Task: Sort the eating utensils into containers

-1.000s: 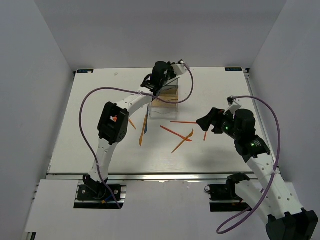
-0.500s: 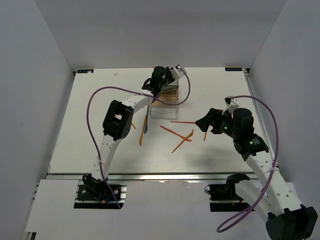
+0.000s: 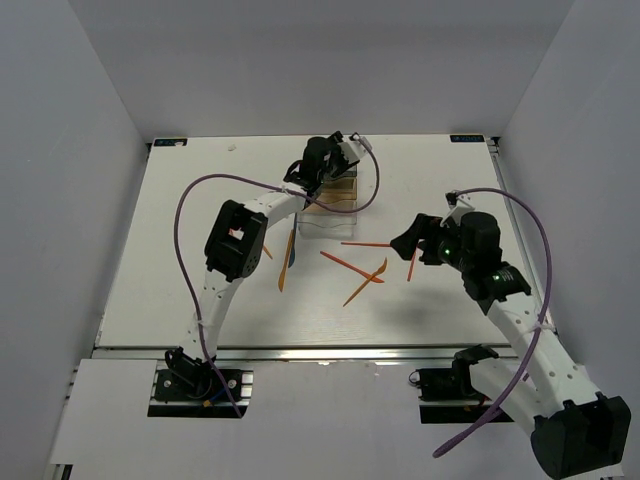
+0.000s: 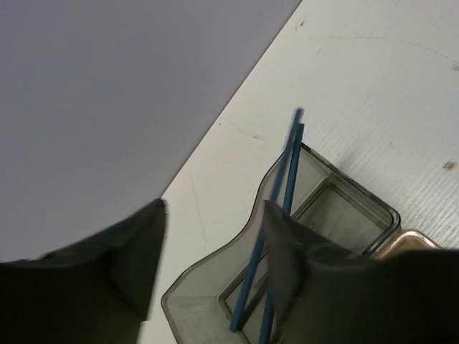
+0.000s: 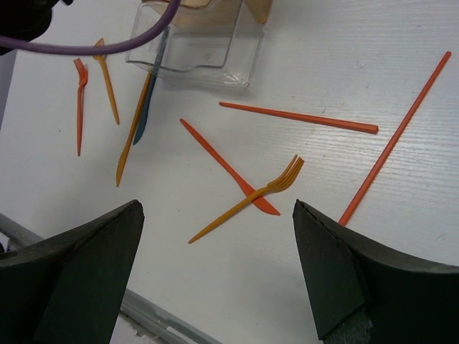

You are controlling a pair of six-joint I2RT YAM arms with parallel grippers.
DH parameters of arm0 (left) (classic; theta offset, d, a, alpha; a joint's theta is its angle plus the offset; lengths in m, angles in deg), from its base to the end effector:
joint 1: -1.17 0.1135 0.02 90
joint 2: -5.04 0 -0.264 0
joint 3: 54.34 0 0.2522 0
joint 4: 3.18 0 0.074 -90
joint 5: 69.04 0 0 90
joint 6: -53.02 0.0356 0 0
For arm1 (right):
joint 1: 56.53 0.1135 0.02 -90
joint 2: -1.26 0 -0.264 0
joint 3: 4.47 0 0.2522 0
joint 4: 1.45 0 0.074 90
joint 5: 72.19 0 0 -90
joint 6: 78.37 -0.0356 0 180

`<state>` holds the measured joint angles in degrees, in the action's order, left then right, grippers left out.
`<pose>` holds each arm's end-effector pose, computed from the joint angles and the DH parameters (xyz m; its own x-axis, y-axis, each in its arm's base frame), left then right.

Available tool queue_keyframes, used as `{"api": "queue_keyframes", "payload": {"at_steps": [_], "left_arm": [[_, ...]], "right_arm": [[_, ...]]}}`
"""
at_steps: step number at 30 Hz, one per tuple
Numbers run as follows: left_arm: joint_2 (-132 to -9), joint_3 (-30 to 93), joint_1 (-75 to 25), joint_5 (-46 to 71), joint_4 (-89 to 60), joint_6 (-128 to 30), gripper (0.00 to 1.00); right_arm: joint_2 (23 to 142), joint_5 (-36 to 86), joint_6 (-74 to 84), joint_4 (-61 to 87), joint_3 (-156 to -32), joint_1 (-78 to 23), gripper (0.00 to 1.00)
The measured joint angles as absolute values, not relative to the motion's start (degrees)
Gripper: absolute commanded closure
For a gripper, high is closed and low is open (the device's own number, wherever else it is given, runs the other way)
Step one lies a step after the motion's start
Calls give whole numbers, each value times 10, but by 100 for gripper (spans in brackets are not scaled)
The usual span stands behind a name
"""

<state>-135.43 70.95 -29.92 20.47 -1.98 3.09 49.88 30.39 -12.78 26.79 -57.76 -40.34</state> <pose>0.4909 -0.2963 0.1890 0.1787 0.6439 -0.7439 0.5338 0.5717 0.6231 0.1866 0.0622 0.2886 -0.5414 0.2628 -0.7986 -0.2637 0.8489 0.4581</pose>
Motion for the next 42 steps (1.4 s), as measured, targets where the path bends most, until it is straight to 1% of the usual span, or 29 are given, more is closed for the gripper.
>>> {"api": "queue_keyframes", "payload": {"at_steps": [1,2,3,4,10,11,12,14,15,17,19,23,26,28,29,35,40,41,42], "left_arm": [[-1349,701,-299,204,-16,25,23],[-1340,686,-299,205,-11,20,12],[-1330,671,-299,205,-10,17,4],[-1319,658,-299,205,-6,10,2],[-1205,572,-299,226,11,-56,2],[-1184,568,-299,240,11,-77,2],[-1160,567,-300,258,9,-100,2],[-1113,574,-301,307,-7,-151,2],[-1090,583,-301,331,-27,-182,2],[-1044,597,-301,373,-72,-246,2],[-987,590,-301,402,-115,-306,2],[-847,478,-298,421,-150,-412,2],[-781,416,-298,421,-178,-467,2],[-764,396,-298,419,-201,-497,2],[-762,391,-298,419,-213,-508,2],[-761,347,-298,417,-281,-546,2],[-742,310,-298,411,-315,-561,2],[-735,307,-298,411,-321,-562,2],[-729,305,-298,411,-323,-563,2]], "right_arm": [[507,300,-127,264,-578,-403,11],[520,295,-125,257,-578,-403,11],[538,290,-123,252,-578,-403,11],[562,286,-122,249,-580,-403,11],[739,216,-121,259,-632,-403,11],[766,198,-122,264,-649,-403,12],[794,172,-124,267,-667,-403,20],[838,151,-126,267,-700,-403,29],[856,139,-125,266,-711,-403,41],[881,119,-127,263,-723,-403,51],[899,106,-132,266,-732,-403,52],[925,75,-135,273,-744,-403,55],[928,60,-139,280,-743,-402,56],[928,54,-143,283,-742,-401,58],[926,51,-146,282,-738,-400,63],[897,50,-162,279,-674,-399,62],[902,61,-165,268,-641,-396,63],[903,62,-165,263,-640,-396,64],[904,63,-164,256,-639,-396,69]]}}
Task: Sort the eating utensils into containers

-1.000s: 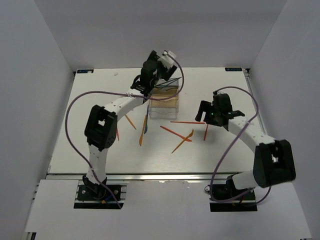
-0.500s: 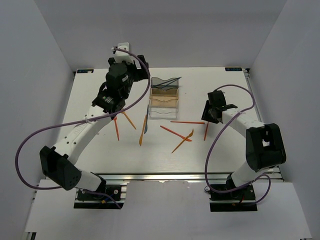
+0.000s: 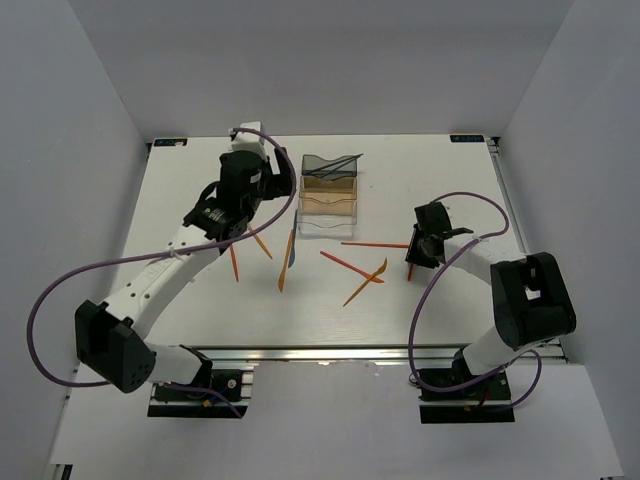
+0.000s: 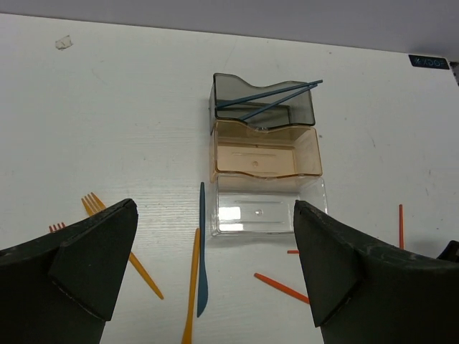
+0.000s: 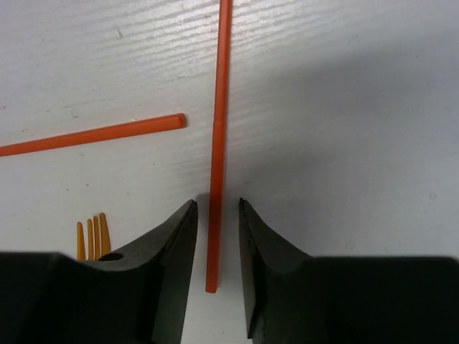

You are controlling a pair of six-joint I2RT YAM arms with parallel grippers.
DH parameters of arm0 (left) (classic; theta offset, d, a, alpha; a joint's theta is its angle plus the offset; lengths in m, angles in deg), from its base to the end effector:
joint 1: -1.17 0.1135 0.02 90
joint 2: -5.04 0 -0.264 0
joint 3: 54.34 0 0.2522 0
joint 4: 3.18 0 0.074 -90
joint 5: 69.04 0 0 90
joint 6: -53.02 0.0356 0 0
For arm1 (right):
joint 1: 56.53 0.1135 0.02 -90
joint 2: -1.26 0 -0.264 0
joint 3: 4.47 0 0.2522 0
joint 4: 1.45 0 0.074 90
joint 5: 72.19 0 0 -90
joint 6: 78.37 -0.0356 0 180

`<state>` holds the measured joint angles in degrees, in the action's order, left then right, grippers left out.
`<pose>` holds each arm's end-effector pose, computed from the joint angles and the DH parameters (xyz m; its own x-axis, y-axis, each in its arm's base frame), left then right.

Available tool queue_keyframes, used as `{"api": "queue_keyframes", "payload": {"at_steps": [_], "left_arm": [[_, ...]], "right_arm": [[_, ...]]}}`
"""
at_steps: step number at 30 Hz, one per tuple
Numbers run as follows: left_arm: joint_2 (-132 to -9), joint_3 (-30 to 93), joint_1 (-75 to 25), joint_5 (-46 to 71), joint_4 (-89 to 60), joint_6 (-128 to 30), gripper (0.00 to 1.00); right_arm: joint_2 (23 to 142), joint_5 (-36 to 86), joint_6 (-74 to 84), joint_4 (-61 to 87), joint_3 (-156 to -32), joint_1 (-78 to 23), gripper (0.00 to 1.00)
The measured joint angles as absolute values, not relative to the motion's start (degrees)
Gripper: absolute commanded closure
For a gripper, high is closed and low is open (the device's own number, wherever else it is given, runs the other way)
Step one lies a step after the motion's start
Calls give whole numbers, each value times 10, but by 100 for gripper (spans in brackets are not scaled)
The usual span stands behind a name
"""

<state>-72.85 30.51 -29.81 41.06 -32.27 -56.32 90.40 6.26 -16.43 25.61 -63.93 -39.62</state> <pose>0.2759 -0.1514 0.3617 -0.3744 -0.1379 -0.9169 0.0916 0.9785 -0.1846 0.2842 0.0789 0.1615 -0.7906 0.2413 -0.5627 0.2176 0.9698 0.1102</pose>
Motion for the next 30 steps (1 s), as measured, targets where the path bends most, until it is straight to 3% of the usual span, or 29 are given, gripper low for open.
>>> {"api": "queue_keyframes", "payload": {"at_steps": [5,12,16,22,30], "left_arm": [[-698,302,-298,408,-324,-569,2],[-697,266,-298,304,-286,-607,2],[-703,197,-300,177,-190,-668,2],[-772,162,-360,38,-42,-752,2],[-803,180,-407,-1,7,-776,7]], "right_arm": [[910,56,-163,237,-636,-396,100],[897,58,-161,234,-628,-396,100],[799,100,-156,253,-593,-396,100],[593,312,-158,129,-567,-395,100],[570,501,-212,0,-563,-377,100]]}}
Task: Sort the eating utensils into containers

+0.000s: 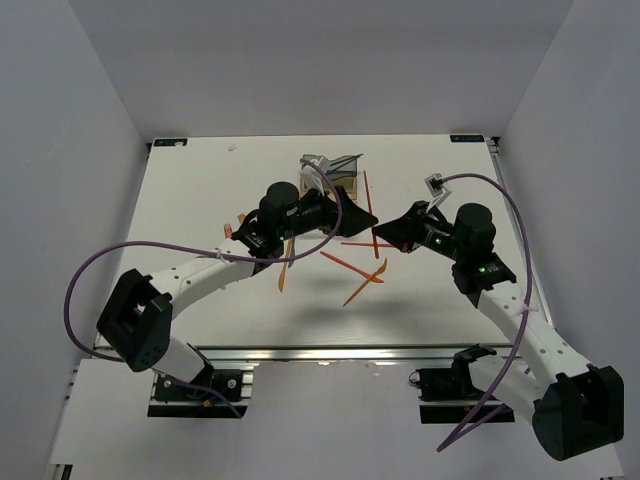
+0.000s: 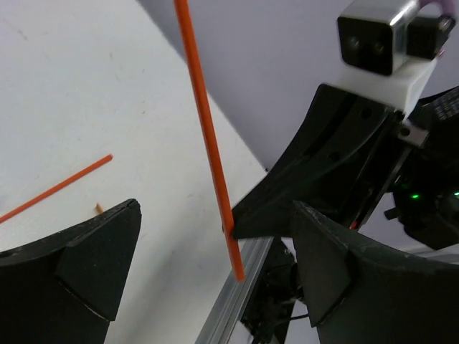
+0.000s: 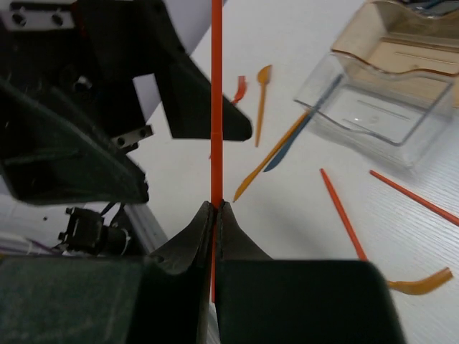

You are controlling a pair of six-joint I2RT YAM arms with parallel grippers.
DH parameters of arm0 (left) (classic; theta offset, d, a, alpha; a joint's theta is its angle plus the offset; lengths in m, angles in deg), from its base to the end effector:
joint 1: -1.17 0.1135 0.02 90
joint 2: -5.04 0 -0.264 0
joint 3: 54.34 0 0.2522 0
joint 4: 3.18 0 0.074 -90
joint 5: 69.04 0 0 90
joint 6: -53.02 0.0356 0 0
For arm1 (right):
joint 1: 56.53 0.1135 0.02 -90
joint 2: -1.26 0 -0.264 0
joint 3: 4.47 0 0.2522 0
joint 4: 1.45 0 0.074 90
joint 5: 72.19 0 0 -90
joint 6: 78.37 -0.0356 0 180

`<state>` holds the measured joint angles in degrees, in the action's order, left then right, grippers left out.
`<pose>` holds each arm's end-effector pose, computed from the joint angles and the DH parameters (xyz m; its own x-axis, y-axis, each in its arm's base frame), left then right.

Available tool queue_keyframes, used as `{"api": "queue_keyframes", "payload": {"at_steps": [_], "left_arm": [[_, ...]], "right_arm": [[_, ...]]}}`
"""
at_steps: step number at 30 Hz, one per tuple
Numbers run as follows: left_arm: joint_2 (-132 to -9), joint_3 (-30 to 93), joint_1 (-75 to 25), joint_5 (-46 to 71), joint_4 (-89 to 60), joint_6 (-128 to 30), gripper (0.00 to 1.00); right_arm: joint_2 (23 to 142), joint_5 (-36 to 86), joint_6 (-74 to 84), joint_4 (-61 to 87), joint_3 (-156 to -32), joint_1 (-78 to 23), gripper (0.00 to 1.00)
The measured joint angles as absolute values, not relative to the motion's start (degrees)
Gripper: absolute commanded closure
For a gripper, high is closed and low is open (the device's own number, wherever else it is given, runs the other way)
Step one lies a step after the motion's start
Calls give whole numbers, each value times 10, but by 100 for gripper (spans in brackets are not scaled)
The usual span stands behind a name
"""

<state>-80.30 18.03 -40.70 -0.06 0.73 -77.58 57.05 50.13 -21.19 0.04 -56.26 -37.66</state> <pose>0.2523 -0.2433 0.3031 -0.6661 -0.2187 -0.7130 0.5970 0.4167 -0.6855 0.2084 0.0914 0.3043 -0.4972 0.3141 -0.8088 -0.6038 0.5441 0.5825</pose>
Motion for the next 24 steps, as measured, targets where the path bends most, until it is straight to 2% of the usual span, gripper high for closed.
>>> {"api": "queue_keyframes", "payload": {"at_steps": [7,10,11,13,15,17,19,20,24], "left_arm": [[-803,185,-404,-10,52,-791,19],[-803,186,-404,-8,55,-793,42],[-803,187,-404,-7,57,-792,56],[-803,187,-404,-5,61,-793,74],[-805,190,-403,-3,60,-791,98],[-811,202,-403,-5,55,-787,100],[-818,216,-403,-2,45,-775,100],[-822,228,-403,7,36,-759,100],[-853,321,-405,116,-42,-628,100]], "right_arm": [[568,547,-224,-16,-564,-357,100],[572,550,-223,-14,-568,-348,100],[575,551,-223,-15,-569,-346,100],[580,553,-223,-16,-569,-343,100],[585,556,-224,-18,-571,-341,100],[588,553,-222,-20,-573,-340,100],[587,546,-220,-16,-576,-341,32],[586,537,-217,-11,-578,-341,11],[556,402,-193,86,-597,-344,11]]}}
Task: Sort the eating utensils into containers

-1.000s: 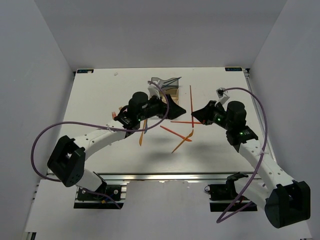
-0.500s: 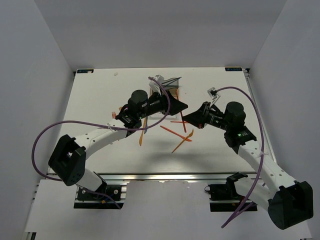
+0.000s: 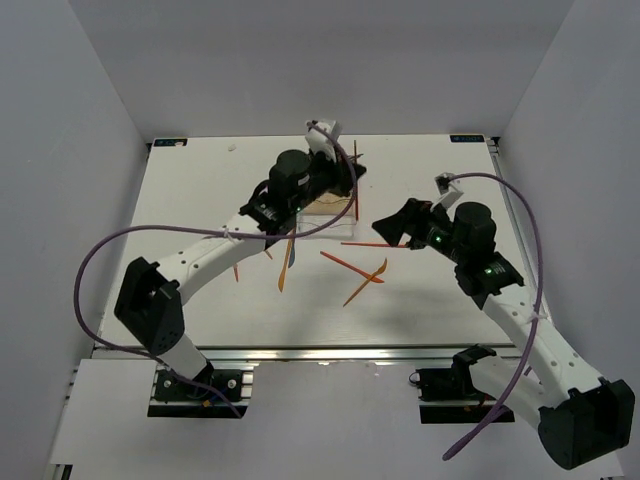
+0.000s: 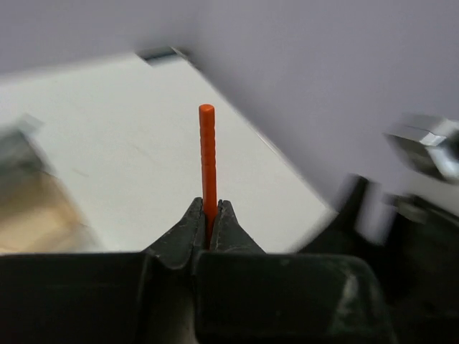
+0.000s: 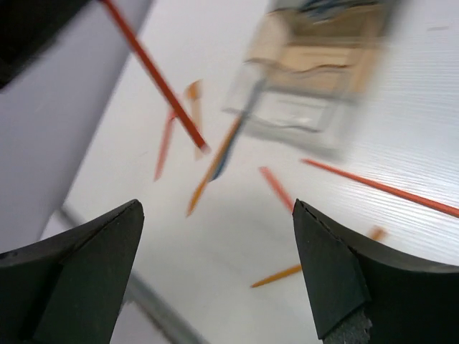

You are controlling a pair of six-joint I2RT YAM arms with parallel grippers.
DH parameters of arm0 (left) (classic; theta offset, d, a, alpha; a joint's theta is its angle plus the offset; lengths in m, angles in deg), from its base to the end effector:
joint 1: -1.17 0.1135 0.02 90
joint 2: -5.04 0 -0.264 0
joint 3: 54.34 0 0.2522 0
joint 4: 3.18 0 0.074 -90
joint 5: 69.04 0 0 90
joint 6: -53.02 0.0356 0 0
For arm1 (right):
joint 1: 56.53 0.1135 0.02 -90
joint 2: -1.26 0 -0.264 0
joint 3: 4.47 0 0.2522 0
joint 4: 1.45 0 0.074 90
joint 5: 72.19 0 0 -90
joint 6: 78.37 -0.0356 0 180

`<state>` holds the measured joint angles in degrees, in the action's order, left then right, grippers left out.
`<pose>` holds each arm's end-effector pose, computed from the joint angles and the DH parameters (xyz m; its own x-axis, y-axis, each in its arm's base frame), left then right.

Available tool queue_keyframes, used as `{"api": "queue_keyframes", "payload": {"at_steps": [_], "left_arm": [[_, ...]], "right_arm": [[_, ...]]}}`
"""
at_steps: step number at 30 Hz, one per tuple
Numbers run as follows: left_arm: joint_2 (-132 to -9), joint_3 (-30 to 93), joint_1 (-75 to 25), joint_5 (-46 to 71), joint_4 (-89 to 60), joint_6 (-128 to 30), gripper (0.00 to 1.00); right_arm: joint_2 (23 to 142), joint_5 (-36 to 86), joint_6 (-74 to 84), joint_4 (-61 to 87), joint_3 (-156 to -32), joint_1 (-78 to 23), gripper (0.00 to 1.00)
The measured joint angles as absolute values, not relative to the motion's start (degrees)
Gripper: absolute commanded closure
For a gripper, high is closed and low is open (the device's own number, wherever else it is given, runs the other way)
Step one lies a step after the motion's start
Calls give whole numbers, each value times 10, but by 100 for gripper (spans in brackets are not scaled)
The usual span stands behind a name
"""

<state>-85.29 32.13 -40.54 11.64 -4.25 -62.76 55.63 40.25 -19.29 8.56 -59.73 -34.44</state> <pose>0.2812 -0.2584 0.3511 -0.3957 -0.2222 -0.8911 0.6718 0.5915 -0.4458 0.2024 0.0968 0.3151 -0.4840 0.3161 -0.8160 -0.5223 0.6438 0.5592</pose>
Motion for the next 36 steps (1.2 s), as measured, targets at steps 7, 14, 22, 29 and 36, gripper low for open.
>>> {"api": "queue_keyframes", "payload": {"at_steps": [7,14,22,29,36], "left_arm": [[-994,487,-376,283,-31,-327,100],[-1210,667,-328,295,-36,-155,100],[-1320,758,-291,264,-46,-119,100],[-1330,733,-294,263,-17,-102,89],[-1332,698,-297,262,-2,-89,44]], "right_arm": [[483,198,-164,221,-613,-356,11],[439,162,-132,281,-604,-356,11],[428,184,-105,295,-586,-356,11],[430,184,-96,294,-586,-356,11],[453,184,-93,289,-586,-356,11]]}}
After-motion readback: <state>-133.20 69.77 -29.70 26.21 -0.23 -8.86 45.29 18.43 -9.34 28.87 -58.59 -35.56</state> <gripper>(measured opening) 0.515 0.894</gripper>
